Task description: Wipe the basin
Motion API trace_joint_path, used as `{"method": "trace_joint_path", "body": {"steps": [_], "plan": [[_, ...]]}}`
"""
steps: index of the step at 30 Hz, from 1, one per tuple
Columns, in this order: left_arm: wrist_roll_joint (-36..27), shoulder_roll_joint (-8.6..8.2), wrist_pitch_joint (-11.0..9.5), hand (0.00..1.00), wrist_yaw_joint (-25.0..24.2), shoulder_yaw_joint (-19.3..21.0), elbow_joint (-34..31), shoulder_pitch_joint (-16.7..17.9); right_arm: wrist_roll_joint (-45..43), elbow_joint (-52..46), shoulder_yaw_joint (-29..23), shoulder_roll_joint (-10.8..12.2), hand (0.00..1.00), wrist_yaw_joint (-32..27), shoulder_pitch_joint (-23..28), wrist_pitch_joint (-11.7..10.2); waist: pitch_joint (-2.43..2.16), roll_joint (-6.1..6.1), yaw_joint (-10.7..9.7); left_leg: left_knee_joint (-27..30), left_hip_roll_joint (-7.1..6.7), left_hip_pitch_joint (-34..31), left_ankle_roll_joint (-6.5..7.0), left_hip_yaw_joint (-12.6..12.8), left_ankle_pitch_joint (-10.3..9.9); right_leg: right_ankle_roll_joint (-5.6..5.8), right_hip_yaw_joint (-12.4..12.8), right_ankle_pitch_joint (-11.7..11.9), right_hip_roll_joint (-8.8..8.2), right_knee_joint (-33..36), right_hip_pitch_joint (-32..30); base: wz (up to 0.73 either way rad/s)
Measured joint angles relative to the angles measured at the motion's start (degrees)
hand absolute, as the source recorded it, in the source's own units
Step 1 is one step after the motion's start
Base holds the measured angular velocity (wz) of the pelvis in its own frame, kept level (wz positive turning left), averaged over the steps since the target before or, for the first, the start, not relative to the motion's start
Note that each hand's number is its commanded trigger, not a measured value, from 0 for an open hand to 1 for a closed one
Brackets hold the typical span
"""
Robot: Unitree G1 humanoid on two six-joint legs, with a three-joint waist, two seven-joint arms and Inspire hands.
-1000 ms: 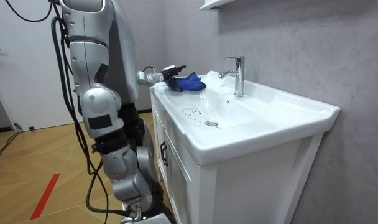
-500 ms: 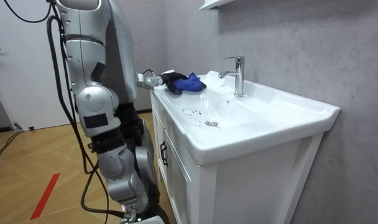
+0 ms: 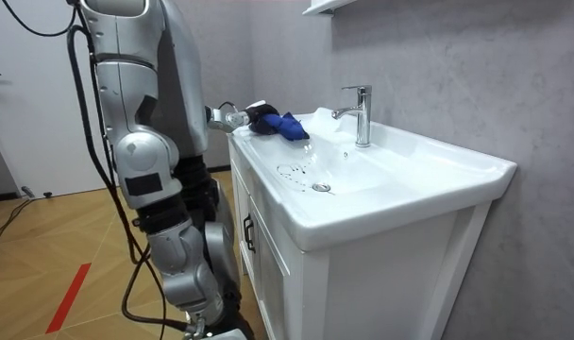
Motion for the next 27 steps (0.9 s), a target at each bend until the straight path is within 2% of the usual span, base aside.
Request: {"method": "trace_joint_path", "body": {"steps": [13,17,21,23,24,27], "plan": [[-0.2,-0.01,0.7,1.00,0.6,-0.1,0.3,-0.2,0.0,-0.3,0.1,0.0,0.00,-0.8,-0.2,1.0,0.01,0.02,-0.3,0.1,0.02,0.2,0.01,0.5,0.0,0.00,1.1,0.0,0.05,-0.1,-0.1,-0.02],[-0.2,-0.13,1.4,1.00,0.6,-0.1,-1.1,0.0,0.0,-0.7,0.0,0.0,0.00,-0.9,-0.2,0.4,0.05,0.33,-0.4,0.1,0.10,-0.2,0.01,0.4,0.0,-0.01,1.1,0.0,0.17,-0.3,-0.4,0.01],[0.0,-0.13,1.7,1.00,0.6,-0.1,-1.9,0.0,-1.5,-0.5,-0.1,0.0,0.00,-0.9,-0.3,-0.5,-0.17,0.79,-0.6,0.2,0.24,-0.6,0.00,0.0,0.0,-0.07,1.0,0.5,0.46,-0.8,-0.2,0.04],[0.2,-0.17,2.6,1.00,0.5,-0.1,-3.5,0.0,-1.5,-0.4,0.1,0.1,0.00,-0.9,-0.4,-0.7,0.04,0.64,-0.7,0.5,0.27,-0.8,0.00,-0.2,0.0,-0.07,0.8,0.5,0.46,-0.6,-0.2,0.06],[0.7,-0.18,2.9,1.00,0.5,-0.2,-5.4,0.0,-1.4,-0.5,0.2,0.2,0.00,-0.9,-0.4,-0.8,0.31,0.44,-0.7,0.5,0.27,-1.0,0.00,-0.4,0.0,-0.07,0.7,0.5,0.47,-0.6,-0.2,0.09],[2.4,-0.18,2.7,1.00,0.7,-0.9,-9.4,-0.2,-1.5,-0.6,0.4,0.3,0.00,-1.1,-0.4,-1.1,0.69,0.34,-1.0,1.1,0.15,-1.8,0.00,-1.0,0.0,-0.07,0.4,0.5,0.41,-0.7,-0.4,0.13]]}}
